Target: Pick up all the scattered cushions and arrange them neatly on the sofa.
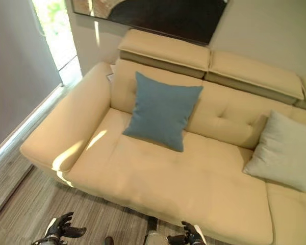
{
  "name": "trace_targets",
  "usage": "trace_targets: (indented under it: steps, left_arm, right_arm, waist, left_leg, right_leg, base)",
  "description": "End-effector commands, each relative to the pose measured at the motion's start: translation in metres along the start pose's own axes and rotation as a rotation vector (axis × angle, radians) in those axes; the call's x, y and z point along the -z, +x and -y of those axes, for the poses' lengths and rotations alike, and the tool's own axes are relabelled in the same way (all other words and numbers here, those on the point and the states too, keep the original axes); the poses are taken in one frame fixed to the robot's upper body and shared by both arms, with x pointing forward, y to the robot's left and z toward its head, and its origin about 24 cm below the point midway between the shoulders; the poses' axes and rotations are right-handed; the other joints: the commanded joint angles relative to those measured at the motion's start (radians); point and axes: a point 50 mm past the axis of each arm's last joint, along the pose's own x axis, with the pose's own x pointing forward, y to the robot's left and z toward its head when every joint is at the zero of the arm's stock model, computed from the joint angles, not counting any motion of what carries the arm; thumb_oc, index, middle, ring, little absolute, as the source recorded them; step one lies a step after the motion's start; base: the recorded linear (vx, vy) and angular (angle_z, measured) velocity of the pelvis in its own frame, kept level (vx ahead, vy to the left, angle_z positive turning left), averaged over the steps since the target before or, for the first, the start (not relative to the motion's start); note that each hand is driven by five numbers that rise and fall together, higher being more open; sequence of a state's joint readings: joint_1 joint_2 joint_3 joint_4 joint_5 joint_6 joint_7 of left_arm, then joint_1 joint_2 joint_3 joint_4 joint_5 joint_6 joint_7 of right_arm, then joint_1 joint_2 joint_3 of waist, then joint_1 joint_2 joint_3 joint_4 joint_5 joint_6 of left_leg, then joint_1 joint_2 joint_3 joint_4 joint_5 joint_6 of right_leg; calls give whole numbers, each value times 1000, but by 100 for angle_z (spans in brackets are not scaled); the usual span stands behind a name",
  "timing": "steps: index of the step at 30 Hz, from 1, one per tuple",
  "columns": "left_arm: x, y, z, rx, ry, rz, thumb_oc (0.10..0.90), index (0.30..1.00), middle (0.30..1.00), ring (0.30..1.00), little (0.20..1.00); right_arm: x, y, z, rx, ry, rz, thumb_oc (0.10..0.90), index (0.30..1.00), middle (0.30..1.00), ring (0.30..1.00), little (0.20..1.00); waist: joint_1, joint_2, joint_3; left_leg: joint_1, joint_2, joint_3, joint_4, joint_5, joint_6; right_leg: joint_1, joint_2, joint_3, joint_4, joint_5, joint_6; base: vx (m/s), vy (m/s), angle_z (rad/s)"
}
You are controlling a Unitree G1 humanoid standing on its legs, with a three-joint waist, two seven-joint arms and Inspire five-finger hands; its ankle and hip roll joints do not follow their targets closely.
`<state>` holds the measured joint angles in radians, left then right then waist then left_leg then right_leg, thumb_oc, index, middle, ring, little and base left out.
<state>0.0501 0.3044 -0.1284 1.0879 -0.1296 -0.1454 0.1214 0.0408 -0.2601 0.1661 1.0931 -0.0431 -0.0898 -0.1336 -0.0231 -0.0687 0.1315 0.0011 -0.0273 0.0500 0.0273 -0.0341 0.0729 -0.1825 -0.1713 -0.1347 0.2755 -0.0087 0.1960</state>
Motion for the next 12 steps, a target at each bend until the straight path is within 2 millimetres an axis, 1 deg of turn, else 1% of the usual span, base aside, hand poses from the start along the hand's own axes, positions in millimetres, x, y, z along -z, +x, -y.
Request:
trace_targets:
  steps: [1, 2, 3, 4, 5, 6, 7, 8, 12]
  left_arm:
    - [-7, 2, -9, -33, 13, 31, 800, 900, 900, 900, 900]
    - [-5, 2, -8, -35, 11, 28, 800, 900, 900, 900, 900]
    - [-5, 2, -8, -36, 14, 20, 800, 900, 900, 900, 900]
    - [1, 1, -6, -36, 23, -6, 800, 900, 900, 900, 900]
    - [2, 1, -6, -36, 23, -6, 800, 900, 900, 900, 900]
    - [4, 1, -3, -31, 23, -17, 800, 900, 900, 900, 900]
    - [4, 1, -3, -31, 23, -17, 800, 900, 900, 900, 900]
    - [5, 0, 0, -22, 36, -21, 800, 900, 900, 900, 900]
    - [3, 0, 5, -9, 36, -12, 800, 900, 900, 900, 900]
  right_arm:
    - [-11, 2, 4, 0, -20, 51, 800, 900, 900, 900, 900]
    - [-11, 2, 0, -8, -16, 52, 800, 900, 900, 900, 900]
    - [-12, 2, -1, -9, -14, 54, 800, 900, 900, 900, 900]
    - [-12, 2, -3, -14, -15, 51, 800, 900, 900, 900, 900]
    - [-12, 2, -3, -14, -15, 51, 800, 900, 900, 900, 900]
    - [-11, 2, -5, -20, -23, 47, 800, 900, 900, 900, 900]
    - [-11, 2, -5, -20, -23, 47, 800, 900, 900, 900, 900]
    - [-8, 1, -5, -23, -23, 38, 800, 900, 900, 900, 900]
    - [-2, 0, -6, -22, -12, 17, 800, 900, 900, 900, 900]
  waist:
    - [26, -15, -34]
    - [35, -24, -38]
    - [36, -31, -49]
    - [34, -35, -69]
    - [35, -35, -69]
    - [29, -30, -82]
    - [29, -30, -81]
    - [22, -27, -88]
    - [13, -23, -94]
  left_leg:
    - [-29, -28, -59, 15, -101, -26]
    - [-28, -30, -55, 10, -97, -30]
    - [-34, -30, -54, 9, -92, -32]
    - [-32, -25, -40, 0, -89, -37]
    - [-32, -24, -40, -1, -89, -37]
    - [-23, -17, -34, -22, -80, -43]
    - [-22, -17, -34, -23, -79, -43]
    - [-9, -11, -33, -44, -69, -50]
    - [6, -4, -36, -66, -55, -59]
  right_leg:
    - [89, 7, -26, -76, 1, -28]
    - [103, 6, -35, -100, 1, -37]
    - [123, 15, -36, -135, -10, -36]
    - [143, 28, -25, -201, -8, -34]
    - [144, 28, -24, -202, -8, -34]
    - [158, 44, -10, -246, -1, -37]
    - [159, 44, -10, -247, -1, -37]
    - [178, 55, -9, -281, 3, -40]
    - [199, 67, -8, -313, 4, -45]
  base:
    - [-71, -57, -11]
    - [-26, -63, -27]
    - [-25, -137, -35]
    - [-3, -110, -27]
    - [5, -130, -25]
    - [3, -57, -15]
    - [-2, -106, -14]
    - [-9, -66, -4]
    - [-17, -54, -2]
